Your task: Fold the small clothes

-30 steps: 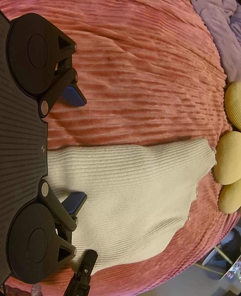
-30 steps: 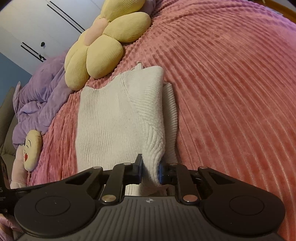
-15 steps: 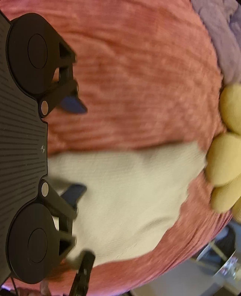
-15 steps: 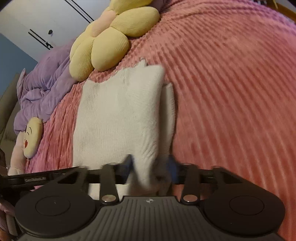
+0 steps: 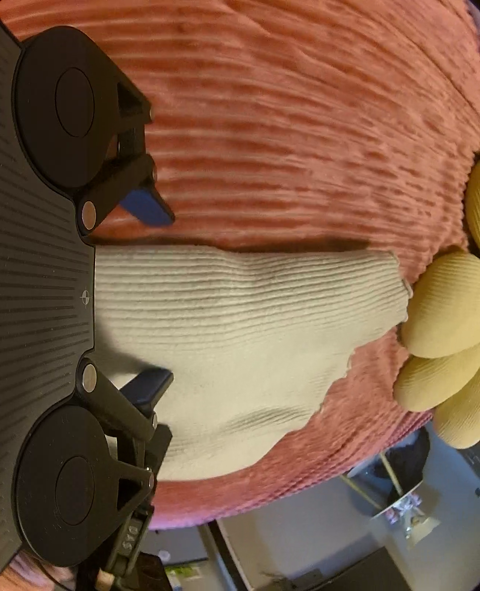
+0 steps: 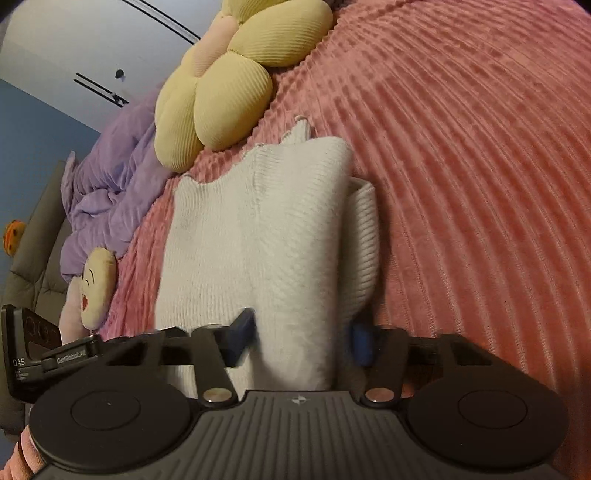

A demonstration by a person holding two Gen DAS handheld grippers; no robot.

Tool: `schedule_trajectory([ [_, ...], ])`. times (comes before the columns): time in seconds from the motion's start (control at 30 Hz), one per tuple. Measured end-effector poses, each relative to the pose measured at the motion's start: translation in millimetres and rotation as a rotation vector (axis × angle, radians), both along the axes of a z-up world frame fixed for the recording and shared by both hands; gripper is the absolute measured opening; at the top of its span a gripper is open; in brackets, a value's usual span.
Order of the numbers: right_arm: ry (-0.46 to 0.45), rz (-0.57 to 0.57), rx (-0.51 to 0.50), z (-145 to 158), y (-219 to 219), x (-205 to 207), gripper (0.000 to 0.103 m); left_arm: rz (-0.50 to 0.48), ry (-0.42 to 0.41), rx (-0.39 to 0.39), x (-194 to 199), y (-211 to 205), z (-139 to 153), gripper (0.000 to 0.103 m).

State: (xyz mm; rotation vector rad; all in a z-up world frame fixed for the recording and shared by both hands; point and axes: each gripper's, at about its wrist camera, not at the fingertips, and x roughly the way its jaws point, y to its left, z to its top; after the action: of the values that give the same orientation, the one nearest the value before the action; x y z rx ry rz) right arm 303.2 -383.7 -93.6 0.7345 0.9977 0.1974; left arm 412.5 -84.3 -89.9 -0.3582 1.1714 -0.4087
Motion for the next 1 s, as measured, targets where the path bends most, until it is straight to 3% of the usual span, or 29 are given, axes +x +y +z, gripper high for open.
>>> schedule_trajectory([
  [0.2,-0.002,0.001,0.022,-7.3,1.4,8.1,0.064,-0.04,-0.02,0.005,13.3,-7.6,-4.8,0.086],
  [0.27,-0.003,0.004,-0.002,-5.4,7.9,12.1,0.065,-0.056,-0.028,-0.004,13.3,-7.7,-0.9,0.068],
  [0.33,-0.012,0.016,-0.037,-1.7,15.1,14.4,0.048,-0.068,-0.04,0.003,13.8,-7.7,3.3,0.059],
  [0.43,-0.042,0.038,-0.085,8.7,25.9,14.8,0.043,-0.077,-0.065,-0.011,9.8,-2.0,12.3,0.049],
  [0.73,-0.168,0.162,-0.044,54.8,82.0,10.6,0.041,0.03,-0.133,0.012,-31.9,62.7,63.9,0.049],
  [0.8,-0.186,0.204,-0.025,59.0,99.6,7.5,0.041,0.055,-0.127,0.052,-43.2,78.6,65.8,0.05],
  [0.9,-0.192,0.263,-0.042,57.8,122.1,1.5,0.041,0.083,-0.104,0.178,-51.3,91.6,53.4,0.054],
  [0.93,-0.177,0.275,-0.063,53.8,129.3,-0.1,0.044,0.105,-0.078,0.236,-51.8,94.1,45.6,0.055],
  [1.0,-0.096,0.268,-0.078,42.3,136.0,-1.2,0.051,0.115,-0.081,0.26,-55.2,99.8,42.7,0.058],
])
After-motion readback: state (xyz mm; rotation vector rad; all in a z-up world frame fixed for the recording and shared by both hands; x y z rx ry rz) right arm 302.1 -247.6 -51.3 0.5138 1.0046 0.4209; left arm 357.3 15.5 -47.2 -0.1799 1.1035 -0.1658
